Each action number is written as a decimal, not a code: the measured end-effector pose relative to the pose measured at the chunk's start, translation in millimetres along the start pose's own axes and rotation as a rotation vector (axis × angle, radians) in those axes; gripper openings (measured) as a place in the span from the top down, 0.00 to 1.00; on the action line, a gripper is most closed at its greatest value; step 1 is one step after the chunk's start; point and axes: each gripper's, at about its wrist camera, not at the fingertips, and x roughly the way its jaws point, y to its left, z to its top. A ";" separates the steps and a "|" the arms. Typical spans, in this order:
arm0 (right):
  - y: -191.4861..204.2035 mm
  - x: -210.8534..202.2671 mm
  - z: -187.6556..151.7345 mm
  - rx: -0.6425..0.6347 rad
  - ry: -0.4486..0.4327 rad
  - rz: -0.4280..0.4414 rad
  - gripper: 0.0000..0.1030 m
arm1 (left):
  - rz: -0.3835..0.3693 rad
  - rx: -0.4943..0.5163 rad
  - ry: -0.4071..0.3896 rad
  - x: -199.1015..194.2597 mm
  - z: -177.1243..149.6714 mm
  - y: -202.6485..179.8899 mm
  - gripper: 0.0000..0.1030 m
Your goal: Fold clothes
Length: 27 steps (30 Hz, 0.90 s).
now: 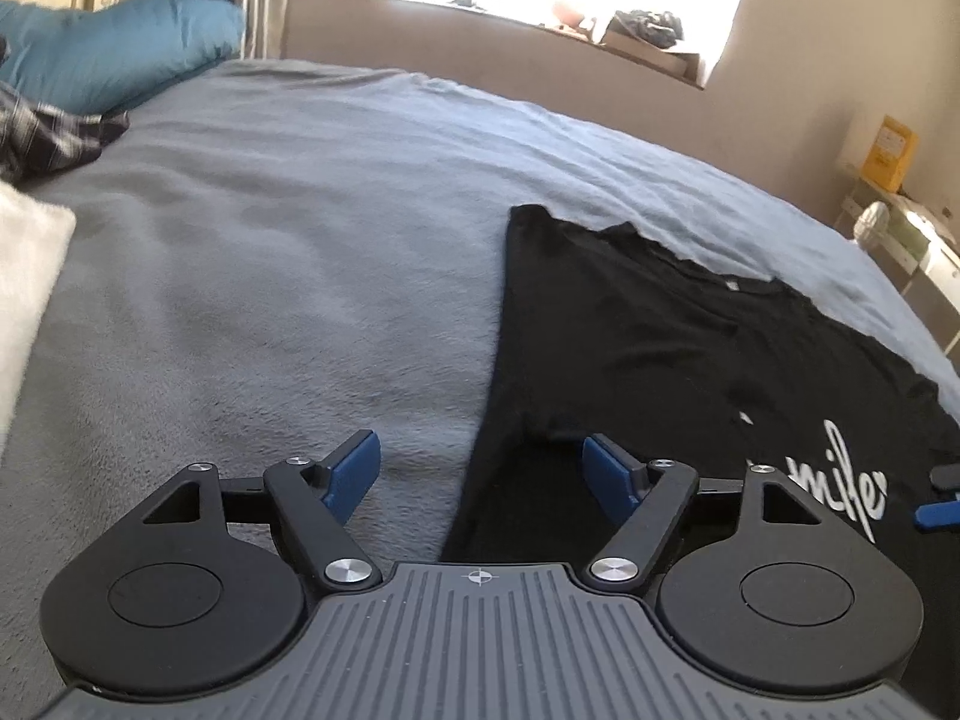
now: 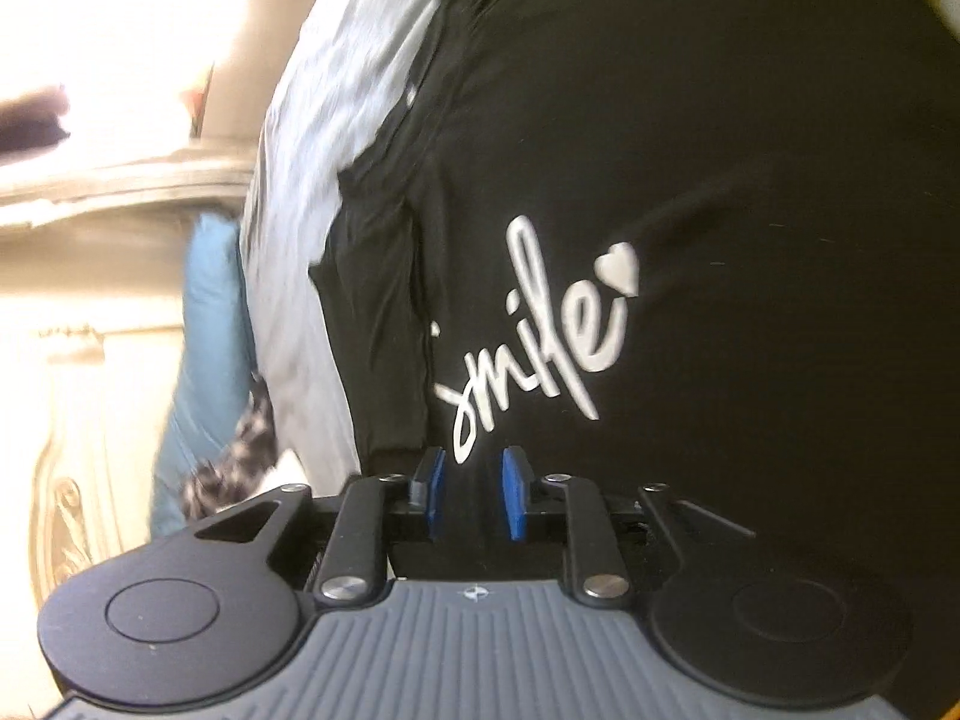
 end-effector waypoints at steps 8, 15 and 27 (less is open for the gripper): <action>-2.7 -31.5 2.7 -0.037 -0.080 -0.026 0.70 | 0.001 0.086 -0.056 -11.2 -1.2 -24.5 0.08; -11.2 -73.6 6.4 -0.066 -0.196 -0.034 0.67 | -0.016 0.135 -0.062 -17.7 7.1 -47.6 0.06; -60.7 -139.8 11.6 0.069 -0.403 0.025 0.66 | -0.052 0.191 -0.007 -18.9 19.2 -89.0 0.06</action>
